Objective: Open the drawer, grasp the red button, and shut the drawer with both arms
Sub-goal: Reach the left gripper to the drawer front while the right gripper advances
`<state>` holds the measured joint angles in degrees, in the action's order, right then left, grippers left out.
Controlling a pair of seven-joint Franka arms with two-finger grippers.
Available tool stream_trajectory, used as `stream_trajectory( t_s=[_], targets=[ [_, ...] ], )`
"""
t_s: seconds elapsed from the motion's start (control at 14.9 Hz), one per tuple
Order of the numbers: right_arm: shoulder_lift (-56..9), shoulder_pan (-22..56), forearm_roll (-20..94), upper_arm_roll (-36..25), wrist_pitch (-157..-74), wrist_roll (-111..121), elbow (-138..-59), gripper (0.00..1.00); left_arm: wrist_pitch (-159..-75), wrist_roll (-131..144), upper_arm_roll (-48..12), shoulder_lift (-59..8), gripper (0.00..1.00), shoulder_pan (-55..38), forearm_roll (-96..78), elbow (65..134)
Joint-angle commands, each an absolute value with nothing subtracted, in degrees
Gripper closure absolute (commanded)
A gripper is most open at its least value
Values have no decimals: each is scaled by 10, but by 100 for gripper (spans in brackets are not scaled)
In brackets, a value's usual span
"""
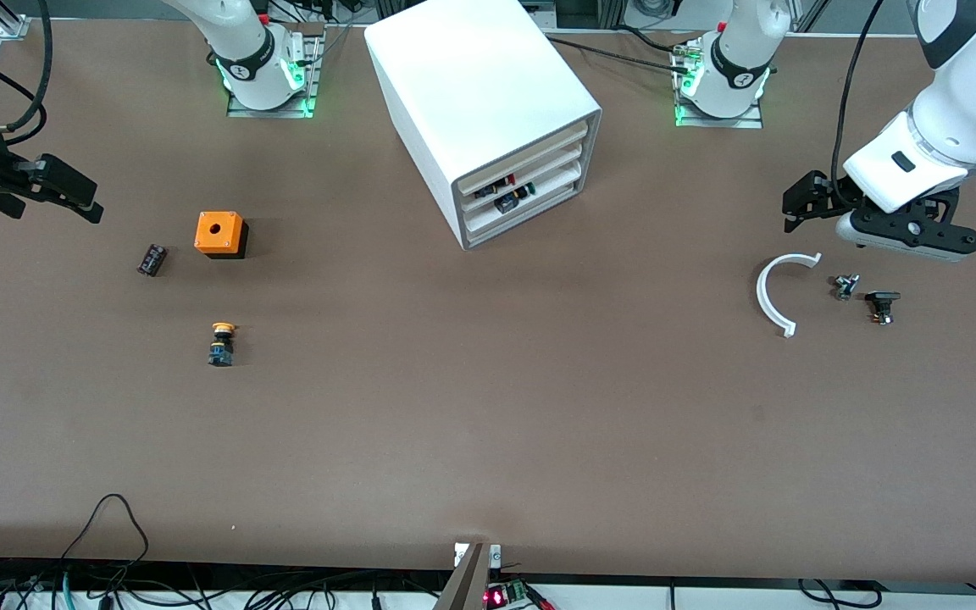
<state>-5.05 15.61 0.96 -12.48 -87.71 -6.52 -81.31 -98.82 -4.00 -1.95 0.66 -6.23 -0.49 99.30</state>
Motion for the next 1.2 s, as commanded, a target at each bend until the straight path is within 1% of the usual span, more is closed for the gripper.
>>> stream_trajectory(
  t_s=[0.0,0.13,0.4,0.6,0.8,1.14],
  targets=[
    [-73,155,9,-121,-876,-64,-807,0,-953,-42,-30,2,0,-63,-17,965],
    [-85,156,12,-121,-880,-62,-809,0,-919,-46,-32,-3,0,-63,-18,954],
    [-115,159,14,-120,-884,-62,-809,0,-898,-48,-50,-3,0,-64,-30,953],
    [-139,164,13,-118,-885,-50,-825,0,-872,-49,-55,-7,0,-65,-75,954],
    [-170,170,15,-118,-893,-49,-831,0,-839,-51,-55,-28,0,-65,-139,954],
    [-181,177,80,-118,-973,-50,-886,0,-821,-98,-58,-58,0,-65,-218,963]
  ],
)
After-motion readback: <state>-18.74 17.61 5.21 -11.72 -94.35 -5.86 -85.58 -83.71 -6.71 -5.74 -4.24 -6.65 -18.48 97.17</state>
